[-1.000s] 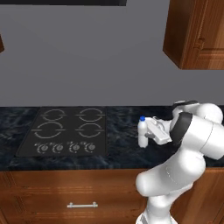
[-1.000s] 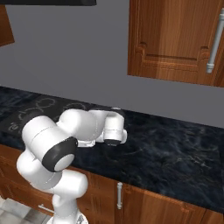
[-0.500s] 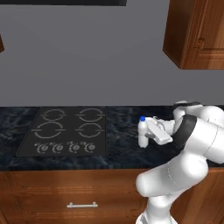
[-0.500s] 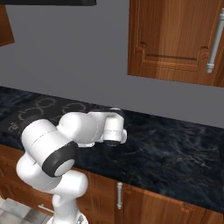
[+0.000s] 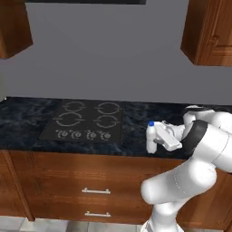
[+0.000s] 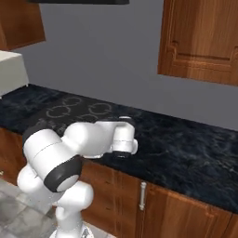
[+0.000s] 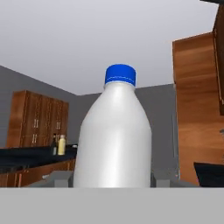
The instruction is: Place the drinks on the dining counter in a tight cluster.
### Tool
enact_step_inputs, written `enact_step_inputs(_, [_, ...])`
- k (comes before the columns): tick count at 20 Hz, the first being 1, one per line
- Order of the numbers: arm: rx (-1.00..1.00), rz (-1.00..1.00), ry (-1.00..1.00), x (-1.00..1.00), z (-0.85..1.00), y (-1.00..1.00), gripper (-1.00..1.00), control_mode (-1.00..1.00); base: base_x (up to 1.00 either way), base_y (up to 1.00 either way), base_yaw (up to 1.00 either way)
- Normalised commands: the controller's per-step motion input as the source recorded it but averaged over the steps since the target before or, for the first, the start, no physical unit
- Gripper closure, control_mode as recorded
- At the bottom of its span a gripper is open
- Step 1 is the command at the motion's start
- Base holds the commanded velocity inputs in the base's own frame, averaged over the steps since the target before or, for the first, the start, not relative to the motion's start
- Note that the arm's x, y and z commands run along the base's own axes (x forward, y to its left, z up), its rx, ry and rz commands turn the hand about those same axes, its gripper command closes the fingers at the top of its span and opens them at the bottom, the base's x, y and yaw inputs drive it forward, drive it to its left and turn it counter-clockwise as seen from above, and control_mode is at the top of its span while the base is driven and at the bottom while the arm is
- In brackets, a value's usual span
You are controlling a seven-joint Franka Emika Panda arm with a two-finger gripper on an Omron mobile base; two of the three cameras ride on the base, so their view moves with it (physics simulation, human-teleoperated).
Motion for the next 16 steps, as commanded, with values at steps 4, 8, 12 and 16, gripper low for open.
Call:
enact_step_inputs(4, [0.0, 0.0, 0.0, 0.0, 0.0, 0.0, 1.0, 1.0, -0.12, 0.45, 0.81])
enact_step_inputs(8, [0.0, 0.0, 0.0, 0.0, 0.0, 0.0, 1.0, 1.0, -0.08, 0.28, 0.96])
enact_step_inputs(12, [0.0, 0.0, 0.0, 0.0, 0.0, 0.0, 1.0, 1.0, -0.09, 0.26, 0.98])
enact_step_inputs(16, [0.0, 0.0, 0.0, 0.0, 0.0, 0.0, 1.0, 1.0, -0.04, 0.27, 0.95])
